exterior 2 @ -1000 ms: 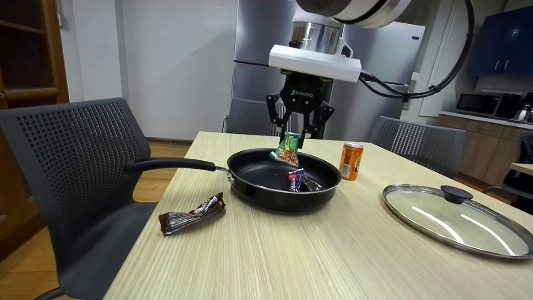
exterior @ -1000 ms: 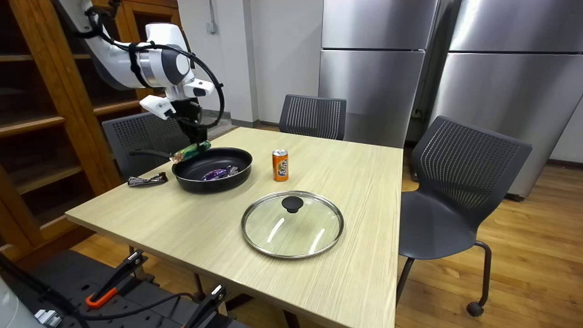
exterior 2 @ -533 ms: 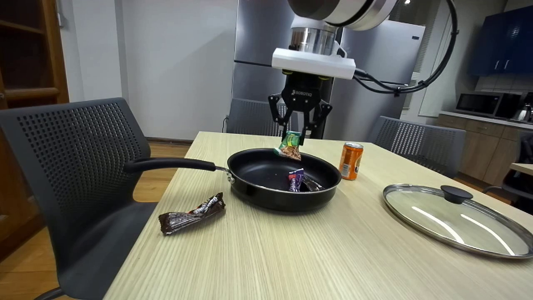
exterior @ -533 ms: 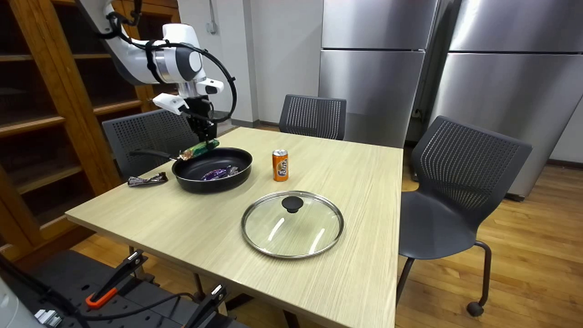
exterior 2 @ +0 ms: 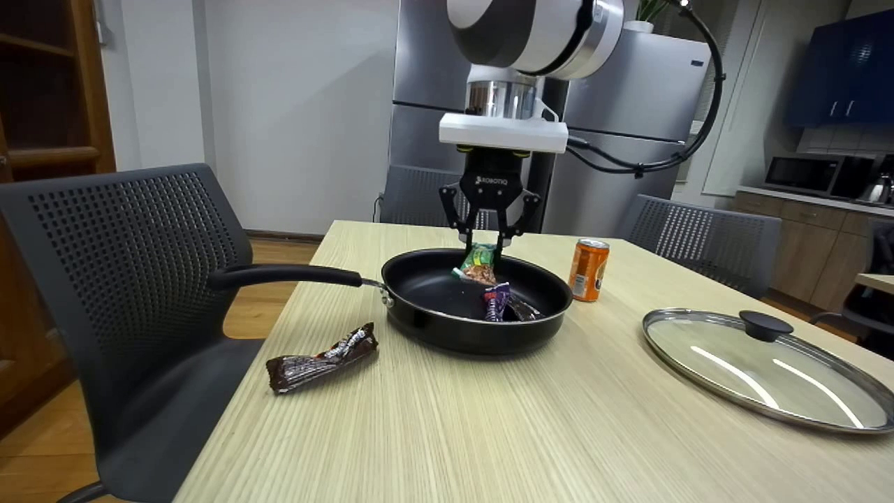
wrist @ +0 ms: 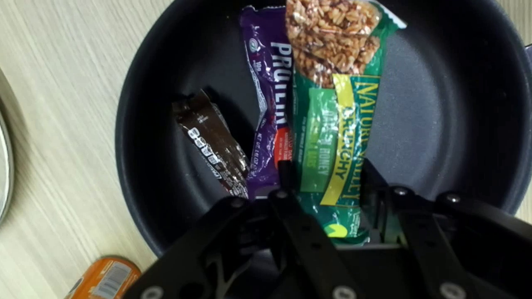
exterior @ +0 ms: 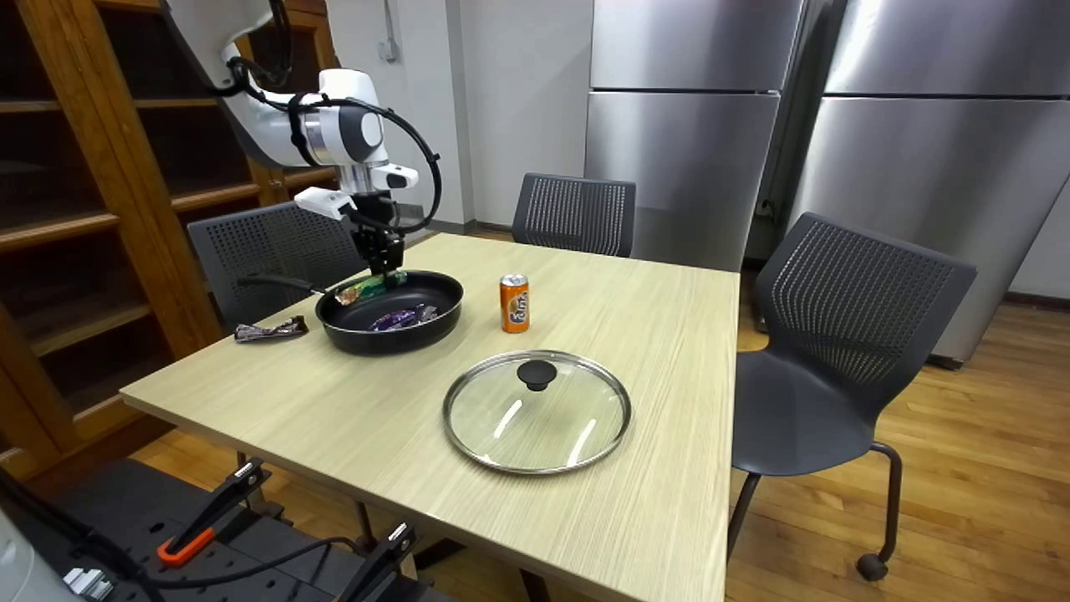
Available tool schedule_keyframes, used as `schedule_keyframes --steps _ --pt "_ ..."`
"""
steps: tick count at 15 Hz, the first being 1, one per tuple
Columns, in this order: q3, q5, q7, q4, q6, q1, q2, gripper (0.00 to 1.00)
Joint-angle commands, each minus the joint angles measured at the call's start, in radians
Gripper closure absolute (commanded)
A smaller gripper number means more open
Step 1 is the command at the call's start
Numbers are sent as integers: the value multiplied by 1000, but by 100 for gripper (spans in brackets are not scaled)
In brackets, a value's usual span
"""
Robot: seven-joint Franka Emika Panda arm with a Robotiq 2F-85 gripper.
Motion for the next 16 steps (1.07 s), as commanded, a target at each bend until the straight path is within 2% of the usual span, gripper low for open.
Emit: schedule_keyframes --steps 1,7,16 --pt "17 21 -13 118 -96 -16 72 85" --pt "16 36 -10 222 -129 -17 164 85" --pt "14 81 2 330 -119 -26 262 85"
